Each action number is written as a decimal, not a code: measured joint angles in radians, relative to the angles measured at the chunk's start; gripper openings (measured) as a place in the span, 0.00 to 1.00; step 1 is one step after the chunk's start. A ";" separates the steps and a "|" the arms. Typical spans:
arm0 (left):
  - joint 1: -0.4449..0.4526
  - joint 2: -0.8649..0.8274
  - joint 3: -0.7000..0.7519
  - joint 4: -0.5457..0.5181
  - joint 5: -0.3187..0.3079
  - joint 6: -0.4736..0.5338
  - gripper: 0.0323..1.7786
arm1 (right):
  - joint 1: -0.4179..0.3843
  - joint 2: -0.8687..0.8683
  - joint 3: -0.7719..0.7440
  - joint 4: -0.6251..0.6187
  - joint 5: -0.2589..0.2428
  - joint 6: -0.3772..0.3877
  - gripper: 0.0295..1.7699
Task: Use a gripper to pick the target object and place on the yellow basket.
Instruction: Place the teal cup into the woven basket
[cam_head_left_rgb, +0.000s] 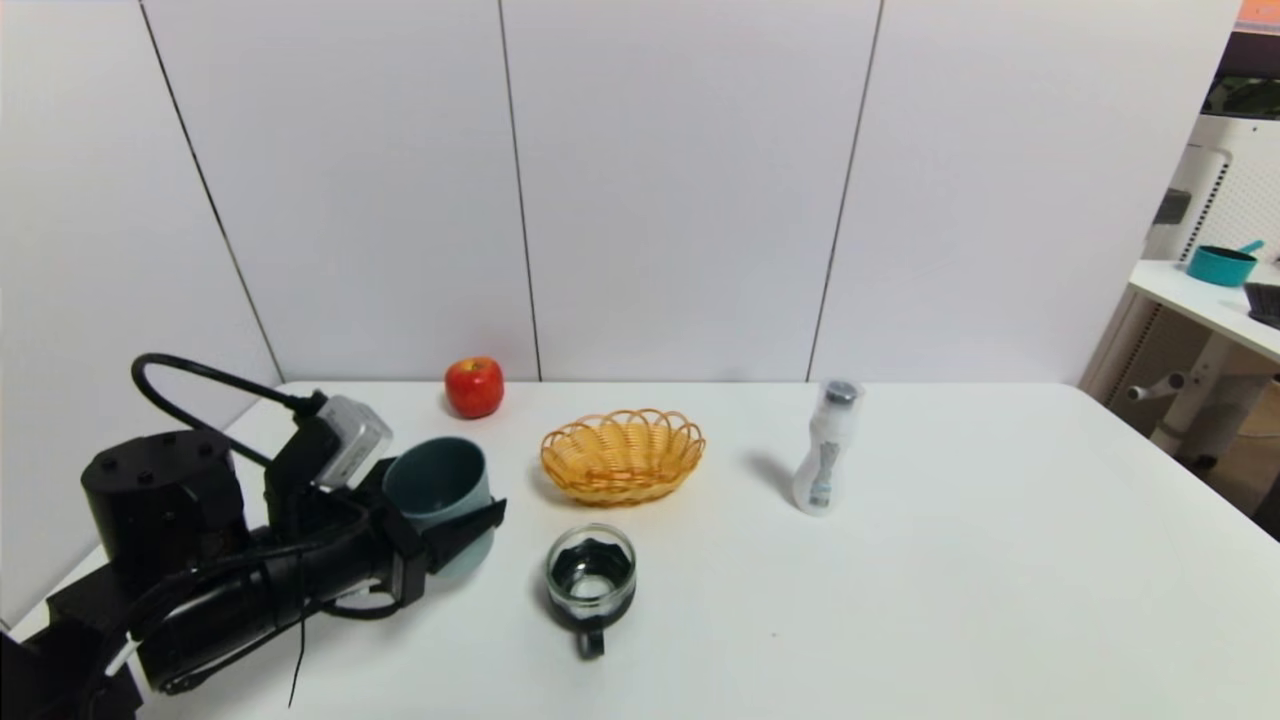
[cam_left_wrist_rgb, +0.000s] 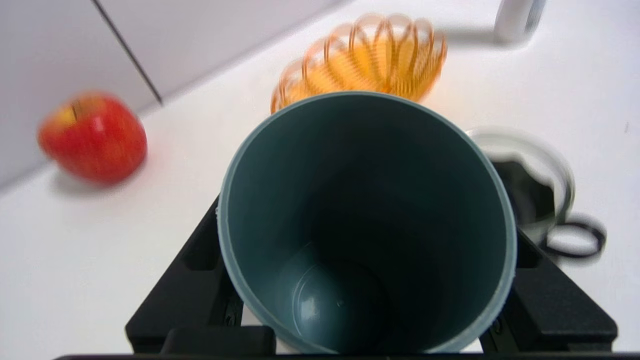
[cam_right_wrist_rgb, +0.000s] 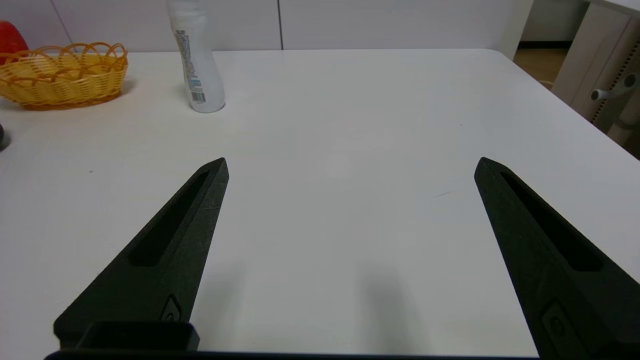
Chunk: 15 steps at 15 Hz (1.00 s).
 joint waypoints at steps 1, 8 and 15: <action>-0.014 -0.010 -0.070 0.038 0.000 -0.002 0.66 | 0.000 0.000 0.000 0.000 0.000 0.000 0.96; -0.123 -0.017 -0.683 0.612 0.003 -0.006 0.65 | 0.000 0.000 0.000 0.000 0.000 0.000 0.96; -0.168 0.292 -1.018 0.822 -0.007 -0.014 0.65 | 0.001 0.000 0.000 0.000 0.000 0.000 0.96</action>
